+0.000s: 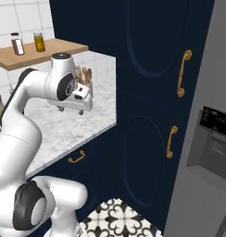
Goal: Take a straw from the drawer in front and place it inside the glass cup on the dining counter.
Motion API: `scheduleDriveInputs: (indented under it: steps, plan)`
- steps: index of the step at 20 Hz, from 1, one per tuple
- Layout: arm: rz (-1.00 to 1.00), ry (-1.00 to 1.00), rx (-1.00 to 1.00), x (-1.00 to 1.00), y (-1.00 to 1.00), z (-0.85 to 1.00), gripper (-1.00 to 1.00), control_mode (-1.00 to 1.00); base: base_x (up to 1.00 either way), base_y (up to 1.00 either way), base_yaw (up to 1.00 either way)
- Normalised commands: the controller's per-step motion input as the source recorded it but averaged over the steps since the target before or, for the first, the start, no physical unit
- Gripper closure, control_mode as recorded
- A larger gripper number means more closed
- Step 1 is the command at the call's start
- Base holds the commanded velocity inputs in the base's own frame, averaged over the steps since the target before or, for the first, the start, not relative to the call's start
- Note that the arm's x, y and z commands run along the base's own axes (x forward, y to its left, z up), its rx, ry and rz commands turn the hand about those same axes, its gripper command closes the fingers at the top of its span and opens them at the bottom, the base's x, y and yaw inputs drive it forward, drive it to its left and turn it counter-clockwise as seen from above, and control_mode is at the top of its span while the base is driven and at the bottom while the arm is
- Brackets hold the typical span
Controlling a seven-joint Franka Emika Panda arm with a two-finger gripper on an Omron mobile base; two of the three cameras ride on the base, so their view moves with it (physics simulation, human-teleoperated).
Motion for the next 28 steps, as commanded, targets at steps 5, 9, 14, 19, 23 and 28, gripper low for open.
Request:
scheduleDriveInputs:
  steps: [5, 9, 14, 19, 23, 28]
  plan:
    - [-0.22, 0.00, 0.54, -0.06, -0.95, -0.32, -1.00, -1.00, 0.00, 0.00, 0.00]
    - [-0.06, -0.04, 0.56, -0.02, -0.79, -0.88, -1.00, -1.00, 0.00, 0.00, 0.00]
    - [0.00, -0.17, 0.44, 0.00, -0.27, -1.00, -1.00, -1.00, 0.00, 0.00, 0.00]
    - [0.06, -0.16, 0.32, 0.02, 0.00, -0.99, -1.00, -1.00, 0.00, 0.00, 0.00]
    - [0.17, -0.05, 0.17, 0.25, 0.12, -0.90, -1.00, -1.00, 0.00, 0.00, 0.00]
    - [0.20, 0.00, 0.08, 0.49, 0.38, -0.74, -1.00, -1.00, 0.00, 0.00, 0.00]
